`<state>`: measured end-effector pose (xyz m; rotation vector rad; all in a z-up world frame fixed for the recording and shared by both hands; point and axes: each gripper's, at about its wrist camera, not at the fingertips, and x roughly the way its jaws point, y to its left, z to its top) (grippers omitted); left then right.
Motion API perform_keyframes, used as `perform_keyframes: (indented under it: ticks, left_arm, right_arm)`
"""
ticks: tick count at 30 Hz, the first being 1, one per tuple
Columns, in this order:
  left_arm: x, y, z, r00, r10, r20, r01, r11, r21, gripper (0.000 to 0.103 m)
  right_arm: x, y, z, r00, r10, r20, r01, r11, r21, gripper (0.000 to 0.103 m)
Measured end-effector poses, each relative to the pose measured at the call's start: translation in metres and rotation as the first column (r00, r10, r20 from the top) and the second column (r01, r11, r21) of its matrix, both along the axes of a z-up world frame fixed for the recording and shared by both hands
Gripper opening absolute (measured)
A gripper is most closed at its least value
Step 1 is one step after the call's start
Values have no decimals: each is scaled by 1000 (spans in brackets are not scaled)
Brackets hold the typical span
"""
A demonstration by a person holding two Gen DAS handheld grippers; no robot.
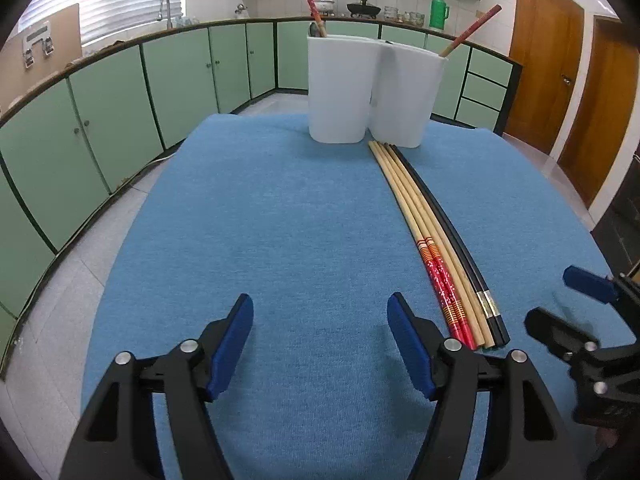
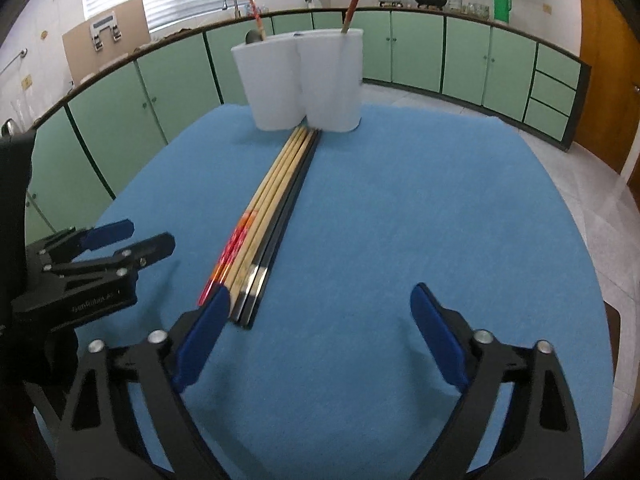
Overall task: Organize utensils
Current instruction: 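Move the right tool to a black chopstick and close on it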
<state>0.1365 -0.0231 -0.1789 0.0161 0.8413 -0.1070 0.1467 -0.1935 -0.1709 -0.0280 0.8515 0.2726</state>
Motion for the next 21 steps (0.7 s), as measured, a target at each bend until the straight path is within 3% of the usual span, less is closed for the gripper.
perform_keyframes:
  ticks: [9,21]
  left_arm:
    - [-2,-1,-4,1000,5,-17,-4,1000,9,69]
    - [-4,0,-5,1000,3,-28,-3,1000,2,70]
  right_arm:
    - [-2,9,-12,999,21,-35,-22,999,-34,65]
    - [-3,-2,-10,1000,-12,-29,10,998,-61,60]
